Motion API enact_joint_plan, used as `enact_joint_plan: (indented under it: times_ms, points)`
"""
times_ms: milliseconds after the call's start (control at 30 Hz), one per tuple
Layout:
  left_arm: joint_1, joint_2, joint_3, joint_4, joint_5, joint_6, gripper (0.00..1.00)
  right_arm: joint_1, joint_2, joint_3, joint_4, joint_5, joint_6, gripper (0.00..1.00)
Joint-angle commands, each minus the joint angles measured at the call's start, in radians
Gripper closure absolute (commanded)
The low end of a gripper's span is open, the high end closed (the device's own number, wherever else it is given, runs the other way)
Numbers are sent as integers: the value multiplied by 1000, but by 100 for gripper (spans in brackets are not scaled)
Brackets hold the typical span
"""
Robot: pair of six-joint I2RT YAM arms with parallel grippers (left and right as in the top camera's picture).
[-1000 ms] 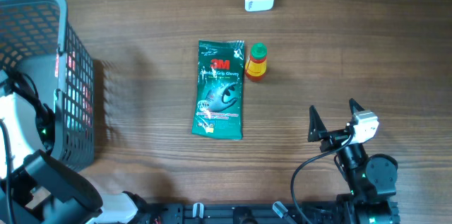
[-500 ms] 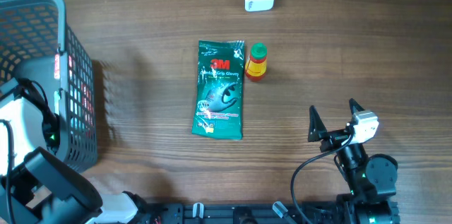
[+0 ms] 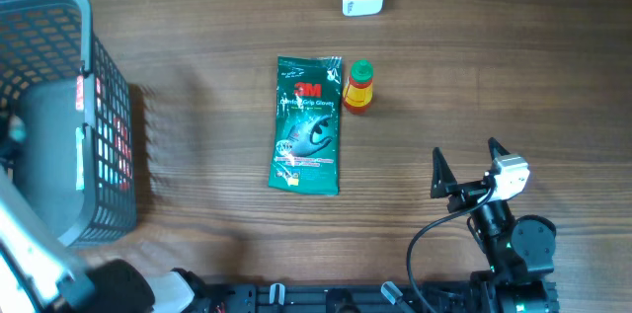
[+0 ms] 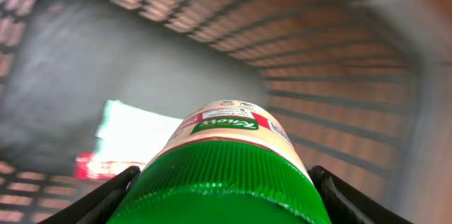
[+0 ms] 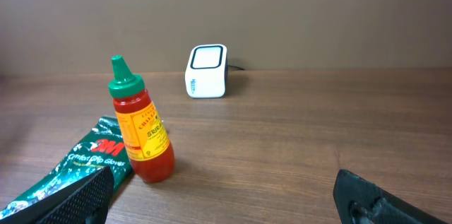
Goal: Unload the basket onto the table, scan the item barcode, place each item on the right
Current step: 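Reach the left gripper into the basket and grasp the green-lidded jar, then carry the jar out and set it below the sauce bottle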
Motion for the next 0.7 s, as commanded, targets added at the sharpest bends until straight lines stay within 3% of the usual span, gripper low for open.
enact_joint_plan:
  times_ms: [0,133,333,533,667]
  points:
    - [-5,-76,188,-13,177,77,28,3,0,1,5,17,14,0]
    - [-86,-117,222,3,354,90,30,3,0,1,5,17,14,0]
    - [-400,-82,222,25,359,120,31,3,0,1,5,17,14,0]
    - [-791,82,222,94,319,332,30,3,0,1,5,17,14,0]
    - [-969,227,222,93,281,473,29,3,0,1,5,17,14,0]
